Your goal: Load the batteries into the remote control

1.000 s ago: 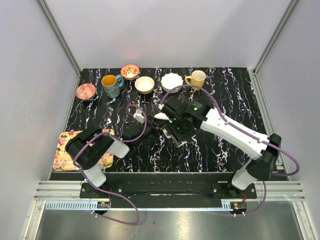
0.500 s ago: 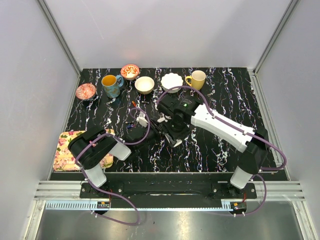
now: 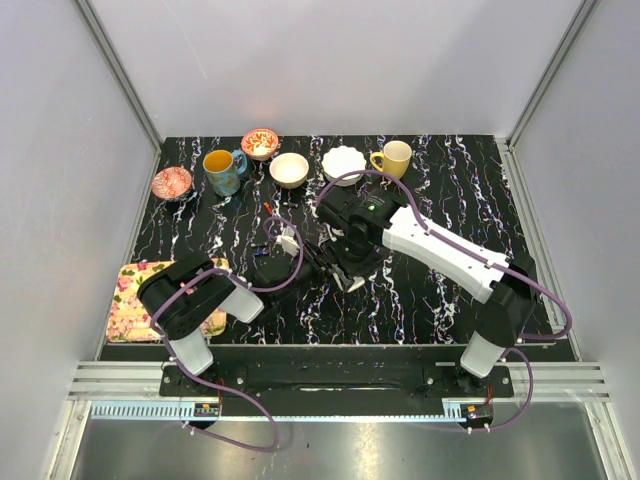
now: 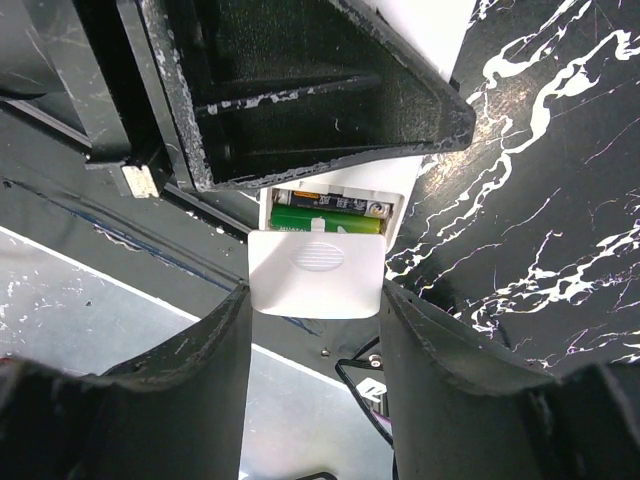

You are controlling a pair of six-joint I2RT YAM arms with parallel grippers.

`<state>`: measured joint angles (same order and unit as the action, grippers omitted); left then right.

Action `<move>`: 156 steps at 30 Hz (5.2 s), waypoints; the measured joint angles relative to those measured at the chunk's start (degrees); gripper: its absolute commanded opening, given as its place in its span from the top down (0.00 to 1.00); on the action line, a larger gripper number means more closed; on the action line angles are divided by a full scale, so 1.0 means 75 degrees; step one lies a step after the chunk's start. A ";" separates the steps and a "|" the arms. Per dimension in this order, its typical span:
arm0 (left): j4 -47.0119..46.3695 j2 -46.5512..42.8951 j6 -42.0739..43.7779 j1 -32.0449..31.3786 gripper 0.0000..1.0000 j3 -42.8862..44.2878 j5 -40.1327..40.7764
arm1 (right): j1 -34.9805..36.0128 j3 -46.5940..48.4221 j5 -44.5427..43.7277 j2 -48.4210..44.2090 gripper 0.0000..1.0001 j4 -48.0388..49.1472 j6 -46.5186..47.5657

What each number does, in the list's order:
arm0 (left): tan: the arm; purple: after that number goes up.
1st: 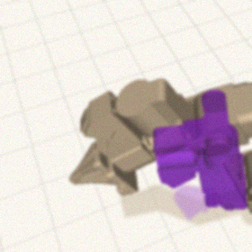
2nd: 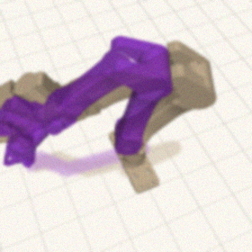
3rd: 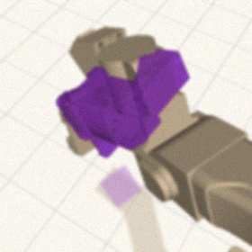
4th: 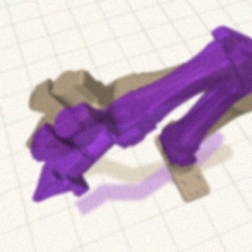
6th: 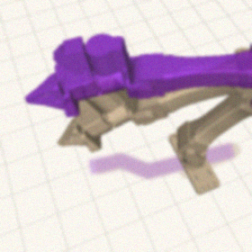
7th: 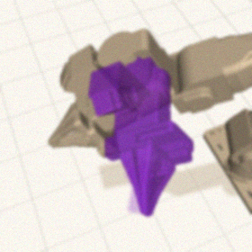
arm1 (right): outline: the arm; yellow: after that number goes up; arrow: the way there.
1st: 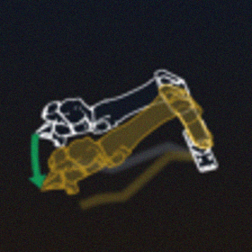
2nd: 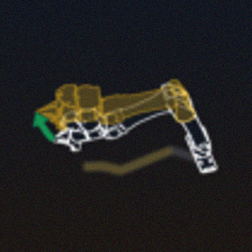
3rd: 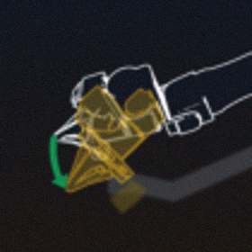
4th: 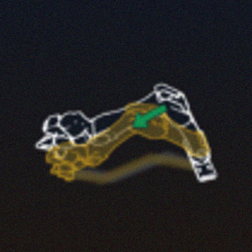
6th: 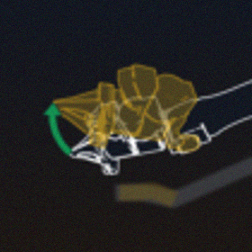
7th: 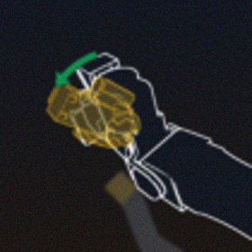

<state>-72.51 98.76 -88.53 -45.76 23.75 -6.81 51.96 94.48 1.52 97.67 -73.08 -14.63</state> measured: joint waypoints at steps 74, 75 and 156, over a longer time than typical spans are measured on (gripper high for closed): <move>0.0058 -0.0047 0.0230 -0.0207 1.00 0.0000 0.0289 | -0.0271 -0.0504 0.0073 0.0015 1.00 0.0481 -0.0227; 0.0058 -0.0047 0.0230 -0.0210 1.00 0.0003 0.0289 | -0.0271 -0.0504 0.0073 0.0015 1.00 0.0481 -0.0227; 0.0758 -0.0221 0.0458 -0.0472 1.00 0.0478 0.0286 | -0.0845 -0.0618 0.0682 -0.0128 0.65 0.0262 -0.0280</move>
<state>-66.83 97.10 -85.10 -49.30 27.33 -4.67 45.63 89.84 6.63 96.71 -71.11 -16.73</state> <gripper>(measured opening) 0.256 0.542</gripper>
